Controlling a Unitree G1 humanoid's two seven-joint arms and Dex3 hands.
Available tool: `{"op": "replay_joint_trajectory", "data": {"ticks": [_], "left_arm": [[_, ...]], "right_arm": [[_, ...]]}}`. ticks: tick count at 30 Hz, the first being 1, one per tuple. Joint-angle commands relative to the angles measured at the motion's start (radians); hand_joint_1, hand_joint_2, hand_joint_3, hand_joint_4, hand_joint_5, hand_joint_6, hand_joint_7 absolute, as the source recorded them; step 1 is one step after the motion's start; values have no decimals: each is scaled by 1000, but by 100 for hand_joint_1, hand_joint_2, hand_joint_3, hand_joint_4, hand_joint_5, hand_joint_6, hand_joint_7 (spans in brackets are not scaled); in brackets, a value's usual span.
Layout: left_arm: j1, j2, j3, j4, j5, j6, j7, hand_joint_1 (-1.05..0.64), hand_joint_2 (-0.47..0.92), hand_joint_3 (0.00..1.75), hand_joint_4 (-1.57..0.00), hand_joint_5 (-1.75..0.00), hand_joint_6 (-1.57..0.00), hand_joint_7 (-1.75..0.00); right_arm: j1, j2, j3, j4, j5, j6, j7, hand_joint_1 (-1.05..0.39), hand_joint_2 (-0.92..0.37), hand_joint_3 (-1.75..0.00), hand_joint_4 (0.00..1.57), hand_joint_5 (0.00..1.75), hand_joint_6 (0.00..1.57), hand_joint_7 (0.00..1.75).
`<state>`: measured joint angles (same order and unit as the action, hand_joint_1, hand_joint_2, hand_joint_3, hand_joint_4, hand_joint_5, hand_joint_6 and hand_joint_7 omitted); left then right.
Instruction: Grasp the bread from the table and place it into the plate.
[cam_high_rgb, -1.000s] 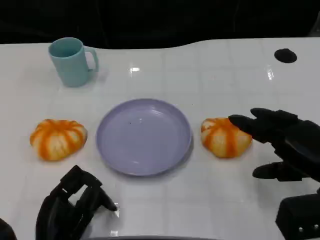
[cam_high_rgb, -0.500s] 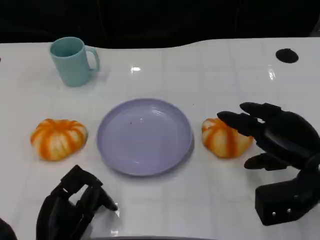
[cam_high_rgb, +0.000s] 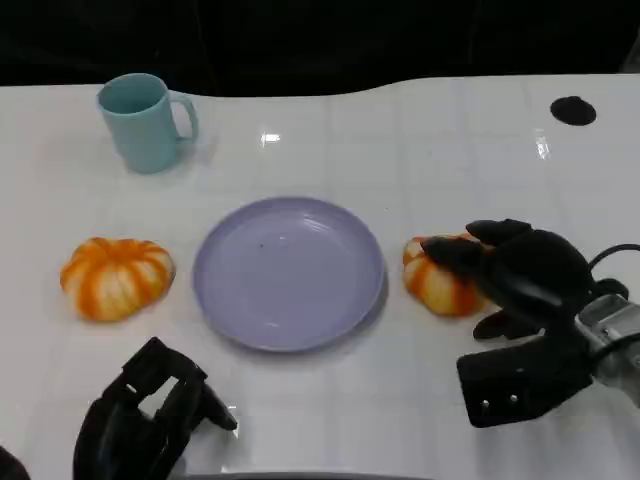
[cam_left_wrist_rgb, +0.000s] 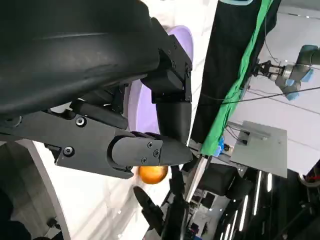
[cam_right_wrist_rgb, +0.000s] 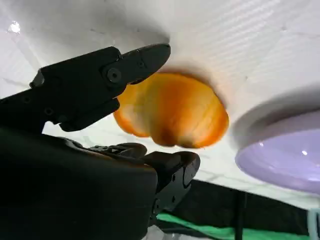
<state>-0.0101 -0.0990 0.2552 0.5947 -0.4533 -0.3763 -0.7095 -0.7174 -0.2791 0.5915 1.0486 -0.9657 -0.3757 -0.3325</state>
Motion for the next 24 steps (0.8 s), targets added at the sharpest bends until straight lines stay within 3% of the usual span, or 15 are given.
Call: {"op": "replay_joint_trajectory", "data": {"ticks": [1,6,10,11,13,14,15,17,18,19,20,22,23,24], "left_arm": [[17,8,0,-21,-3,1,13,-50,92,27,-58,-175,-50,-148],[21,3,0,-31,-9,5,8,-51,92,27,-59,-175,-50,-149],[21,-1,2,-28,-20,2,-2,-51,92,26,-60,-175,-50,-150],[21,0,2,-28,-20,1,-2,-51,92,27,-60,-175,-50,-150],[24,1,-1,-31,-19,1,-1,-51,92,27,-60,-175,-50,-150],[25,1,-2,-33,-18,2,1,-51,92,27,-60,-175,-50,-150],[27,2,-3,-35,-18,2,2,-51,92,27,-60,-175,-49,-150],[29,1,-5,-38,-16,3,6,-51,92,27,-60,-175,-49,-150],[30,1,-5,-40,-16,4,8,-52,92,27,-60,-175,-50,-150],[31,0,-5,-40,-16,4,9,-52,92,26,-60,-175,-50,-150],[31,0,-5,-40,-16,3,10,-52,92,26,-60,-175,-50,-149],[31,0,-6,-40,-17,4,9,-51,92,26,-59,-175,-50,-149],[30,0,-6,-40,-18,4,7,-51,92,26,-59,-175,-50,-149],[30,1,-7,-39,-18,4,6,-51,92,26,-59,-175,-49,-149]], "right_arm": [[-54,39,33,89,6,35,-12,-46,-83,-1,25,0,23,1],[-74,74,52,160,25,52,-27,-44,-85,-1,27,1,26,2],[-72,92,47,204,55,32,-76,-33,-89,-1,53,5,49,4],[-71,92,49,210,59,23,-93,-28,-89,0,73,9,61,4],[-65,90,49,223,67,-7,-136,-25,-90,0,84,8,68,3],[-62,88,49,229,71,-24,-156,-22,-91,-11,88,59,95,6],[-60,87,50,234,74,-36,-172,-20,-92,-15,84,88,105,5],[-57,87,59,244,71,-42,-203,-20,-92,-19,75,122,115,5],[-56,87,65,248,67,-42,-220,-20,-92,-22,62,148,108,31],[-54,88,70,252,65,-37,-234,-21,-92,-24,55,161,83,84],[-54,89,74,255,65,-34,-243,-21,-92,-28,50,169,63,123],[-55,89,80,258,68,-28,-255,-22,-92,-31,48,173,53,143],[-56,88,82,258,70,-26,-261,-24,-92,-30,48,174,57,133],[-57,88,84,259,72,-26,-266,-24,-92,-30,48,174,56,133]]}}
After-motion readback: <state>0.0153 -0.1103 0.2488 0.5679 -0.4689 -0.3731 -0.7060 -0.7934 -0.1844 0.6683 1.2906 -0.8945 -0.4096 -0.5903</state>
